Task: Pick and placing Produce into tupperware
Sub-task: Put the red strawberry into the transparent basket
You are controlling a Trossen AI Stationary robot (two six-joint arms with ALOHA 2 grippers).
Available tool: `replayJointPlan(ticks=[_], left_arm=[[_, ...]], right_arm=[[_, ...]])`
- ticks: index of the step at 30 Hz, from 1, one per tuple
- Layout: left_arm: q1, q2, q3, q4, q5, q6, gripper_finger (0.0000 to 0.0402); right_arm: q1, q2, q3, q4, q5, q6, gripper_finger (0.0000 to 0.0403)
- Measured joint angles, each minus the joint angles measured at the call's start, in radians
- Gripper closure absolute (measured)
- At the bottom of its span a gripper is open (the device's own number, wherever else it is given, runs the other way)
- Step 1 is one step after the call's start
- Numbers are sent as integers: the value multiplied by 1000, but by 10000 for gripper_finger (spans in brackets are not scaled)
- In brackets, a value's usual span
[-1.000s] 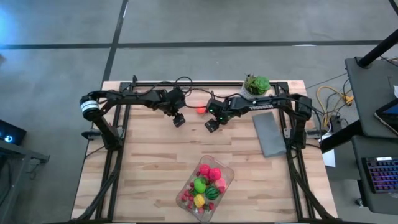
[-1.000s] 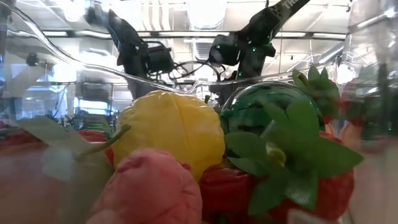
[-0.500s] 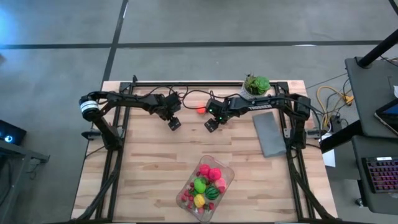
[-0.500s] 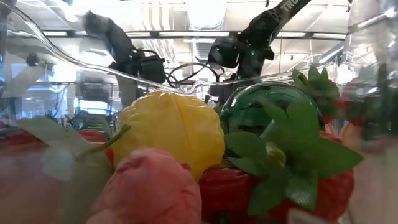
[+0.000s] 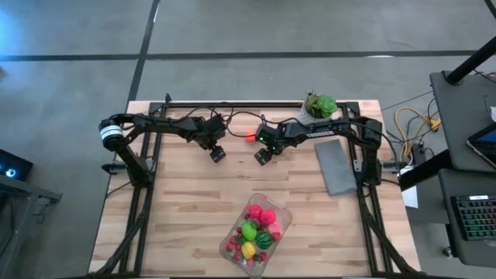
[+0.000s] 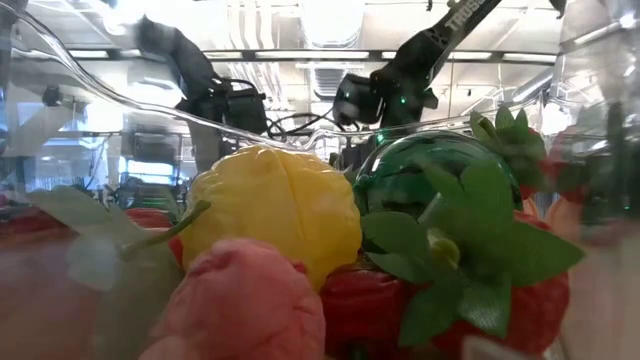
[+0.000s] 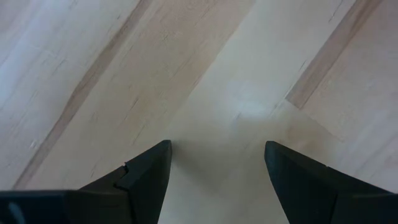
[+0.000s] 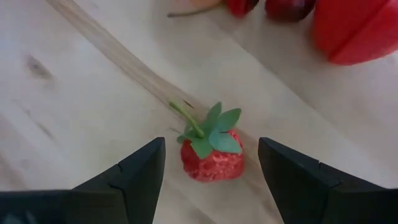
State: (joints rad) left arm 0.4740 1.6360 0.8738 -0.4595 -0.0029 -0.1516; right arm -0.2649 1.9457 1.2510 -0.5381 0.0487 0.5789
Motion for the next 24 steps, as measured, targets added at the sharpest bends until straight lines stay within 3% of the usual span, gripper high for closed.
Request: replayJointPlan(ticks=[14, 24], left_arm=[[-3, -1, -1, 4, 0, 0, 157], [-3, -2, -1, 5, -1, 1, 157]], right_arm=[[0, 22, 48, -2, -23, -1, 157], [-2, 46, 45, -19, -23, 3, 205]])
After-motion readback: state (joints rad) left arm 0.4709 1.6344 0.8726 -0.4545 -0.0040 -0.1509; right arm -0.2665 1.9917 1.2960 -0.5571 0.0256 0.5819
